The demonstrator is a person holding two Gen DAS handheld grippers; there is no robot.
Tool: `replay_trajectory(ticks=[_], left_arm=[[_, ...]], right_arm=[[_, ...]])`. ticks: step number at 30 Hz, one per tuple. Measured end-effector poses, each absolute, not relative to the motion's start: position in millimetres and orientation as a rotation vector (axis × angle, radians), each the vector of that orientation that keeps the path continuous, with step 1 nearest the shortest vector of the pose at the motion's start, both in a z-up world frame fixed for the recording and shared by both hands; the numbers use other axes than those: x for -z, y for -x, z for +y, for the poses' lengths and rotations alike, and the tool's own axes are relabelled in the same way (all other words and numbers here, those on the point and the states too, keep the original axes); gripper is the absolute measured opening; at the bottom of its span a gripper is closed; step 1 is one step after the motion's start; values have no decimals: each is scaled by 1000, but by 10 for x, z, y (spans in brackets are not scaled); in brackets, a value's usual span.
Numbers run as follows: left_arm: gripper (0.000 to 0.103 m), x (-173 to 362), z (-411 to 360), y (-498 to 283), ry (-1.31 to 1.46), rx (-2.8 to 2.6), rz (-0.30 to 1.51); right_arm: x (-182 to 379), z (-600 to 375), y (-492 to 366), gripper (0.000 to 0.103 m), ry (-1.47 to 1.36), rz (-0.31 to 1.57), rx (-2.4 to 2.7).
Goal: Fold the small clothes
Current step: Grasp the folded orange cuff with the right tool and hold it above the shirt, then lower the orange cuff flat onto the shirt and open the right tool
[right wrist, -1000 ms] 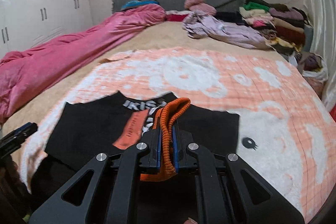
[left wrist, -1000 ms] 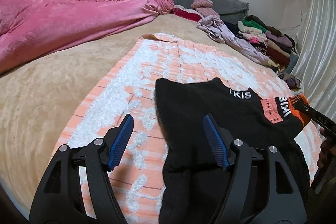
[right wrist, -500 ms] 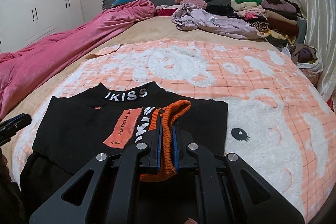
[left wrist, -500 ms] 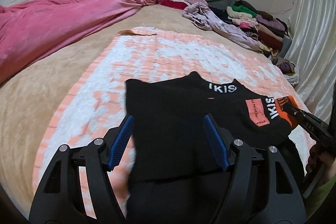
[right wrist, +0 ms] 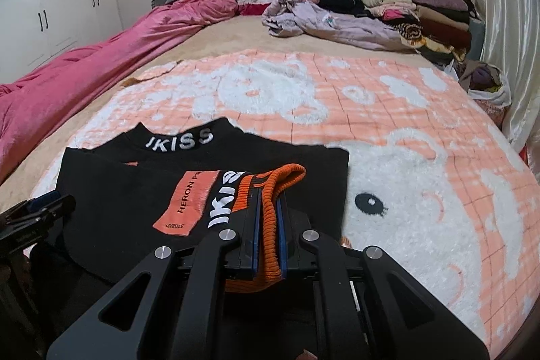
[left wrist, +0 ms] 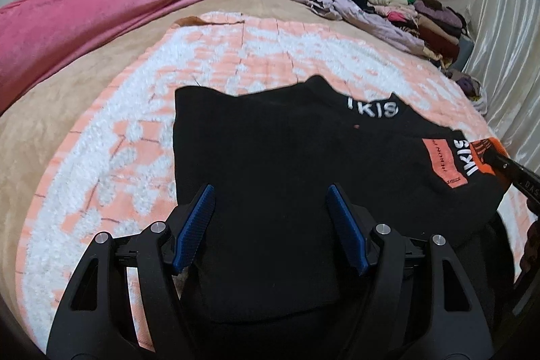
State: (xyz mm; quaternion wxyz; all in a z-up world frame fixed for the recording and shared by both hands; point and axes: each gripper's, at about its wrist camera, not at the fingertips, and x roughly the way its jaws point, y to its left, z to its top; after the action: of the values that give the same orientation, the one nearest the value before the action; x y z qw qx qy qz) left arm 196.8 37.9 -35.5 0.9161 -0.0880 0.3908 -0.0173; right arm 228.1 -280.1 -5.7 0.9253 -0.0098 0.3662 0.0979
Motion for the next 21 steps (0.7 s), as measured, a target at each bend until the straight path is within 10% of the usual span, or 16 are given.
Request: replay_trajectory(ticks=[21], left_arm=[[61,327,396,-1852,168,38,768]], right_arm=[[159,-3040,-2224,17,-28,785,-92]])
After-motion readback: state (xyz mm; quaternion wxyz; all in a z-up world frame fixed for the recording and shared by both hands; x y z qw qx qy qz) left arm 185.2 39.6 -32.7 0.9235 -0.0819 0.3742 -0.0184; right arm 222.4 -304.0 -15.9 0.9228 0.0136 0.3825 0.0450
